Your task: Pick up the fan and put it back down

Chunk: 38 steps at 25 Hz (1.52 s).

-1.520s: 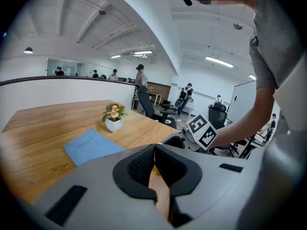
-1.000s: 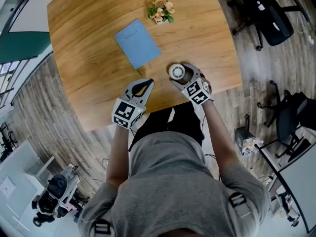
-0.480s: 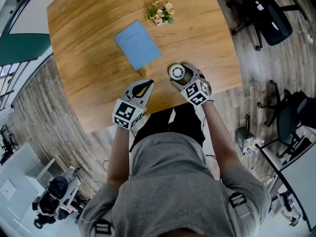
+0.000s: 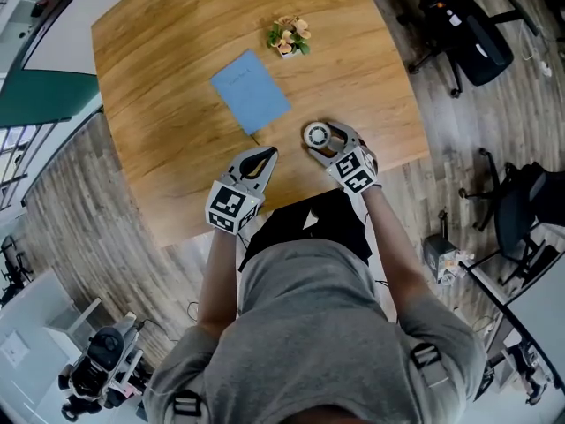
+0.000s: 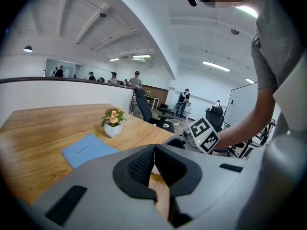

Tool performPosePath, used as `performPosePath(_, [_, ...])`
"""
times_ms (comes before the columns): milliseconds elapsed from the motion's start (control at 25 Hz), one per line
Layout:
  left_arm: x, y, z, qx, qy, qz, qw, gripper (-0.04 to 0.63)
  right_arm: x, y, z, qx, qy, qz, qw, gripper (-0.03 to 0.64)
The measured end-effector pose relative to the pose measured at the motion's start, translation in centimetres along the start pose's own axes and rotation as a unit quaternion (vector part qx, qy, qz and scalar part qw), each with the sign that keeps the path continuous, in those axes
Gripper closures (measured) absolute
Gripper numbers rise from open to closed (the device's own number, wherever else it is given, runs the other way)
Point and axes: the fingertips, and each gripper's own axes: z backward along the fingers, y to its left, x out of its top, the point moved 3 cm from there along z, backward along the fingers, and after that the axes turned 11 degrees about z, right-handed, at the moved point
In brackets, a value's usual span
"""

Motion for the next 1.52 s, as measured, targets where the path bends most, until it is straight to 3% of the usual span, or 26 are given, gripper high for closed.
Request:
performPosePath(80, [0.6, -0.2, 0.3, -0.002, -0.007, -0.001, 1.0000, 0.575, 0.9, -0.1, 1.0, -0.005, -0.007, 0.006, 1.000, 0.316])
performPosePath(360, [1.9, -1.9, 0.8, -0.007, -0.024, -0.010, 0.9997, 0.575, 3.5, -0.6, 5.8, -0.028, -0.065, 0.010, 0.997, 0.599])
performPosePath(400, [1.9, -2.0, 0.8, -0.006, -0.024, -0.010, 0.9996, 0.575, 3.6, -0.6, 6.2, -0.031, -0.069, 0.010, 0.997, 0.609])
performPosePath(1000, [4.0, -5.8, 1.2, -0.011, -0.029, -0.043, 0.9986, 0.575, 4.2, -1.8, 12.6, -0.082, -0.097, 0.012, 0.992, 0.611])
performPosePath(1520, [4.2, -6.8, 1.7, -0.015, -0.027, -0.054, 0.9981, 0.575, 3.9, -1.1, 14.0, -0.097, -0.100, 0.004, 0.990, 0.612])
